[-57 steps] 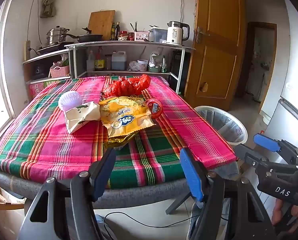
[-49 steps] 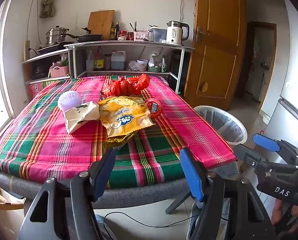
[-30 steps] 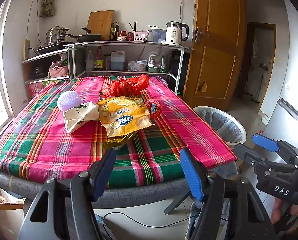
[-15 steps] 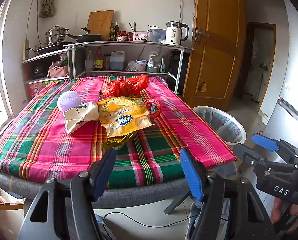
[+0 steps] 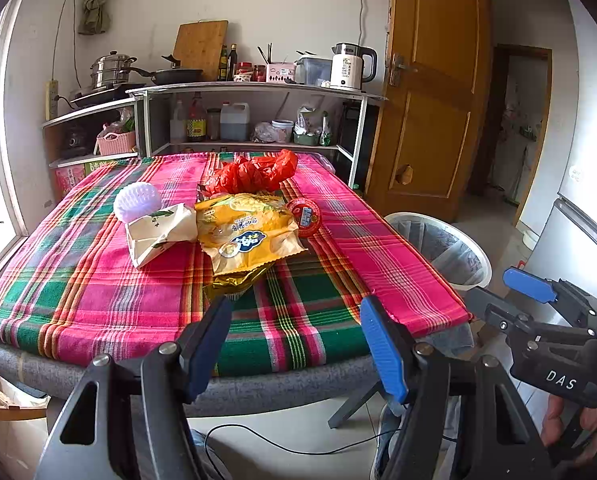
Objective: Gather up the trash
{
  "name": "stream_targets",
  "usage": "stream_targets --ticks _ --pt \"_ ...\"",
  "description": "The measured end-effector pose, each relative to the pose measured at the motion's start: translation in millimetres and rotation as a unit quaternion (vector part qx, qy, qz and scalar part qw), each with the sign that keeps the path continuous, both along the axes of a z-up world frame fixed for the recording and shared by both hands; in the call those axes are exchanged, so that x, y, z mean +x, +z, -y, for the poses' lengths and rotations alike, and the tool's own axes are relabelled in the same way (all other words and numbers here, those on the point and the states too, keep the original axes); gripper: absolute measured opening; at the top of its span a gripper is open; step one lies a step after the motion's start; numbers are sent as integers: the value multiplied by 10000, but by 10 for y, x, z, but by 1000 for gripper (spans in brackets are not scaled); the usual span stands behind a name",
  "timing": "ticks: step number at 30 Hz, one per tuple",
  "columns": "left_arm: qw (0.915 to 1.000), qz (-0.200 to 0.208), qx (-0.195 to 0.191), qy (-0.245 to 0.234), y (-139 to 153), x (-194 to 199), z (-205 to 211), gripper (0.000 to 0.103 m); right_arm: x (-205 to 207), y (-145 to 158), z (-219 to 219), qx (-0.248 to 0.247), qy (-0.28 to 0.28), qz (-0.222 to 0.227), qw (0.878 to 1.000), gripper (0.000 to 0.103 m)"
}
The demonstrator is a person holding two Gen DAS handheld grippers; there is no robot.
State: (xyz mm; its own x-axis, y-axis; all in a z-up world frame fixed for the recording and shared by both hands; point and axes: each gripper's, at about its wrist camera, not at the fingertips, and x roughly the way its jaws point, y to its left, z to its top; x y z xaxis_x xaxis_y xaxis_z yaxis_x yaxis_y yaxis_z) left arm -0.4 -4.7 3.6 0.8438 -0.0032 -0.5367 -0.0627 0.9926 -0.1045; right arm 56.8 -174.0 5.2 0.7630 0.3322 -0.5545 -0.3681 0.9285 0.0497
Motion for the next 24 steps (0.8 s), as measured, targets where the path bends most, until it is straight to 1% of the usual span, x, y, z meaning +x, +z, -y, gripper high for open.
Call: stream_targets --ticks 24 --pt "10000 -3 -2 -18 -8 -6 4 69 3 -6 1 -2 1 -8 10000 75"
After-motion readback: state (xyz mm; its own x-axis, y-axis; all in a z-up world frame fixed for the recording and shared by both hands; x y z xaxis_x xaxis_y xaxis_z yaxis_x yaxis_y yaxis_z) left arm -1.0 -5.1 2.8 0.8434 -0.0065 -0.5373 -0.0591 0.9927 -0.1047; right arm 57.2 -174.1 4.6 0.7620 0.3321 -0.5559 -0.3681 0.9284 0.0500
